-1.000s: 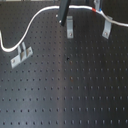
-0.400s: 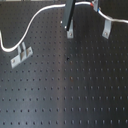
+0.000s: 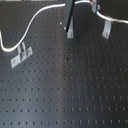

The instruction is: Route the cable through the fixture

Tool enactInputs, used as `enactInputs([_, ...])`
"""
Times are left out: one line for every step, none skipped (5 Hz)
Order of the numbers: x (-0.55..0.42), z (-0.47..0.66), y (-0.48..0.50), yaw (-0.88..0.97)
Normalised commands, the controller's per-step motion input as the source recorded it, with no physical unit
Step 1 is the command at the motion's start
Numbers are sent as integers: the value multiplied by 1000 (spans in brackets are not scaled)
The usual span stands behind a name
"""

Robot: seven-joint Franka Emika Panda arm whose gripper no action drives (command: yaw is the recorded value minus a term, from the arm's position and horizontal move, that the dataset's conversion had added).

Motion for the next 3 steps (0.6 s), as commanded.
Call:
enactInputs([91,2,-302,0])
enactInputs([243,-1,-427,-43])
enactInputs([222,-4,-369,-37])
